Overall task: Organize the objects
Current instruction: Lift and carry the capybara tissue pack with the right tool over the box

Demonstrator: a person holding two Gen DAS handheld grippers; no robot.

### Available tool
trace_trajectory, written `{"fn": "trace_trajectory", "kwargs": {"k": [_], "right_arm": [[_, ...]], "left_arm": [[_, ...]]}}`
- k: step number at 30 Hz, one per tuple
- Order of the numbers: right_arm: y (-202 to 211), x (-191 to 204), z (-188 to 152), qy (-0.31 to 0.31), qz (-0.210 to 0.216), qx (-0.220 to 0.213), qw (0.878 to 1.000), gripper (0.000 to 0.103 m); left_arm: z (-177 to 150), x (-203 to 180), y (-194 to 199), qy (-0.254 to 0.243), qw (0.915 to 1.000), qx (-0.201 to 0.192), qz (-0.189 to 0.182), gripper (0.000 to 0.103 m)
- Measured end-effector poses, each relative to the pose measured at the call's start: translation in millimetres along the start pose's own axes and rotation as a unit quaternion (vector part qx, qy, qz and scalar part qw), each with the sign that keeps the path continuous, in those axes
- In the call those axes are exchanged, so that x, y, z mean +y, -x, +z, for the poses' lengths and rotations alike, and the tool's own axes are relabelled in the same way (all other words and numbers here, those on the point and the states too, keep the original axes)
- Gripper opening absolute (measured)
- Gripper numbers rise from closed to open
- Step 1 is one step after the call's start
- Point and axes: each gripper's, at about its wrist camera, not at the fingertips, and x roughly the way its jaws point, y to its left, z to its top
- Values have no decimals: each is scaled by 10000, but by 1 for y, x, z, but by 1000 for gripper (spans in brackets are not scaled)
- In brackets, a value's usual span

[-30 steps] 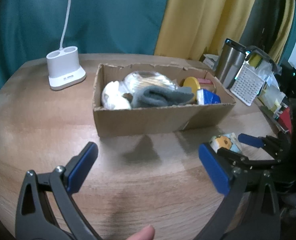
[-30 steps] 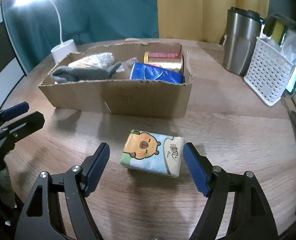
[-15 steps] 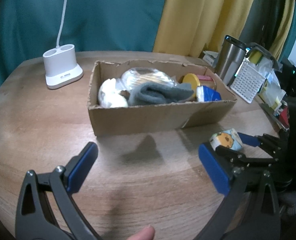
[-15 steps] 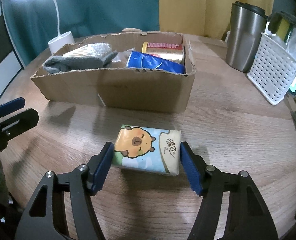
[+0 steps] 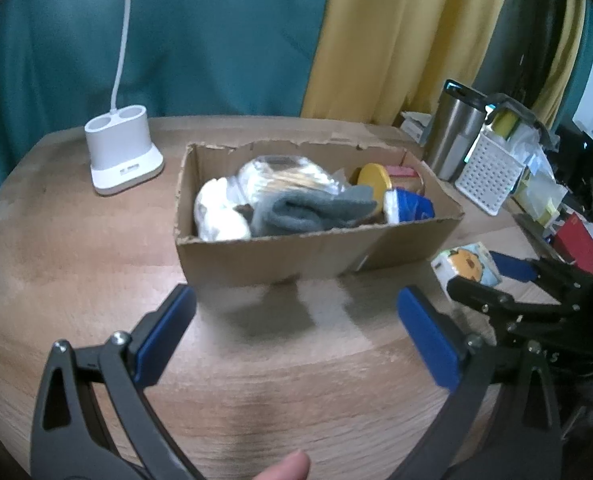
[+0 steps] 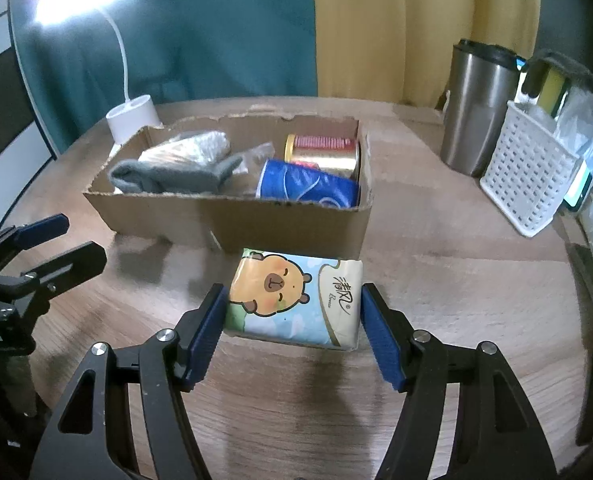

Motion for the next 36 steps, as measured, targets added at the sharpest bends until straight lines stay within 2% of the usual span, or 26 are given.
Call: {"fn": "trace_trajectory", "kwargs": {"k": [19, 36], "right_arm": [[17, 4, 23, 58, 18, -257, 9997, 70], [9, 10, 46, 215, 84, -331, 9992, 70]], "left_arm": [[17, 4, 11, 19, 9998, -200, 10, 102], [33, 19, 5, 150, 9994, -281, 117, 102]]}}
